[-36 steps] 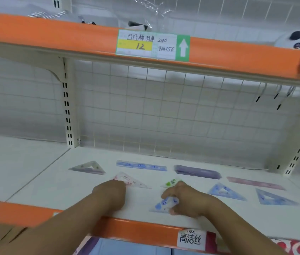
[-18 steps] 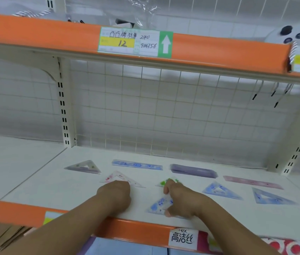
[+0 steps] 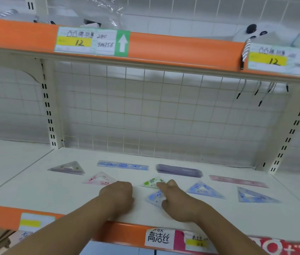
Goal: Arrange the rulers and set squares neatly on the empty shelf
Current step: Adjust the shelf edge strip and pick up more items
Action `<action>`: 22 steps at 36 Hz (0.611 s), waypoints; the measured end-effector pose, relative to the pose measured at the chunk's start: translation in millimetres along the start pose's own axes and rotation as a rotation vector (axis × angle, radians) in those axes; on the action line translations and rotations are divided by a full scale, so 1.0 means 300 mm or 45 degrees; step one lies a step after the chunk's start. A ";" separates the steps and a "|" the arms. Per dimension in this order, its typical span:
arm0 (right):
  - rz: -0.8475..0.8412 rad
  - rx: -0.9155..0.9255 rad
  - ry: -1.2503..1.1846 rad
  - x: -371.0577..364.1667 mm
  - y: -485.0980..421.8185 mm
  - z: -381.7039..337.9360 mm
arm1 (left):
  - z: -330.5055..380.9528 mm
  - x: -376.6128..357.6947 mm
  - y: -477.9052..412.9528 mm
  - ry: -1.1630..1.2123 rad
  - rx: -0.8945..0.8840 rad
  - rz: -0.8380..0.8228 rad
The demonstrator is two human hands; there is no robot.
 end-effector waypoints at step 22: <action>0.214 -0.090 0.076 0.237 0.137 0.414 | 0.377 -0.058 0.094 0.081 -0.052 -0.097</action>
Point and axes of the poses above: each hand's wrist, its own y-axis away from the middle knuckle, its own x-axis out of the back of the hand, z = x × y, the point moved 2 cm from there along -y, towards the middle knuckle, and after that the axes turned 4 degrees about x, right-handed, at the moved point
